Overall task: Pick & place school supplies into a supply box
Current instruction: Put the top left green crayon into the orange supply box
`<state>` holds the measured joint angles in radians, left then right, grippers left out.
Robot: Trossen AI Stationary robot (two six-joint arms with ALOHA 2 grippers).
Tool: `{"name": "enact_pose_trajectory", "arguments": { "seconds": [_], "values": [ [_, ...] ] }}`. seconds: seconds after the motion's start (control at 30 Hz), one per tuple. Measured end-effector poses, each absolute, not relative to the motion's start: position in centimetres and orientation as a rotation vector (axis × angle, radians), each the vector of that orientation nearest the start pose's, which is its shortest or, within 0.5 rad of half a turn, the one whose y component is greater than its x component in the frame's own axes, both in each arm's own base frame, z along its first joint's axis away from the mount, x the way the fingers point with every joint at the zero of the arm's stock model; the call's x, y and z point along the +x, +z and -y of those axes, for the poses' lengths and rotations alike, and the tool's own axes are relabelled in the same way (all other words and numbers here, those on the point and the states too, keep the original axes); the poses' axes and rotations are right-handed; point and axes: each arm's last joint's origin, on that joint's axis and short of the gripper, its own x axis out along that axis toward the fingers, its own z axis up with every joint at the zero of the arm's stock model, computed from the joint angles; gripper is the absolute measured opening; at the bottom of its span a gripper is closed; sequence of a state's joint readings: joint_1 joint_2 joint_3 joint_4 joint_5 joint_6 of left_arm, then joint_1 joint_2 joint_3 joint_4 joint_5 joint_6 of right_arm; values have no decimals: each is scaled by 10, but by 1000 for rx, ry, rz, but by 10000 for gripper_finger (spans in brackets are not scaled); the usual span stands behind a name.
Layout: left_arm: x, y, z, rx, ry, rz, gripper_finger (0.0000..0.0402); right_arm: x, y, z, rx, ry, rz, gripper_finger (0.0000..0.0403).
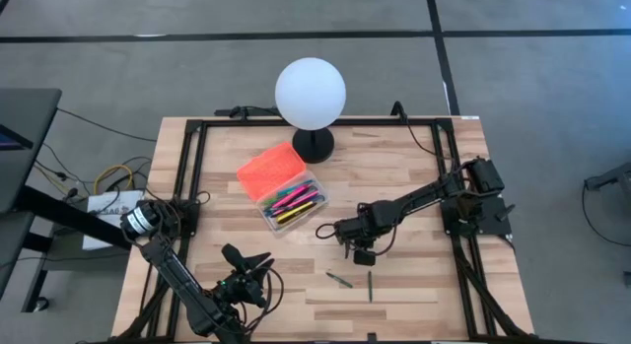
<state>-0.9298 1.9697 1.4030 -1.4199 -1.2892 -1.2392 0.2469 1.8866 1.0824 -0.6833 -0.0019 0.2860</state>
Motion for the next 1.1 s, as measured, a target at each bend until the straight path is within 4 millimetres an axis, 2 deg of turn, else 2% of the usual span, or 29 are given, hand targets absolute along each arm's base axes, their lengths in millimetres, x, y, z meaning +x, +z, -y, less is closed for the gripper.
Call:
{"name": "enact_pose_trajectory", "arguments": {
  "seconds": [0.3,1.1],
  "values": [
    [220,196,249,625,618,-516,87,314,123,-79,3,-7,-1482,52],
    [220,196,248,625,619,-516,87,317,124,-73,26,-20,-1463,52]
  ]
}}
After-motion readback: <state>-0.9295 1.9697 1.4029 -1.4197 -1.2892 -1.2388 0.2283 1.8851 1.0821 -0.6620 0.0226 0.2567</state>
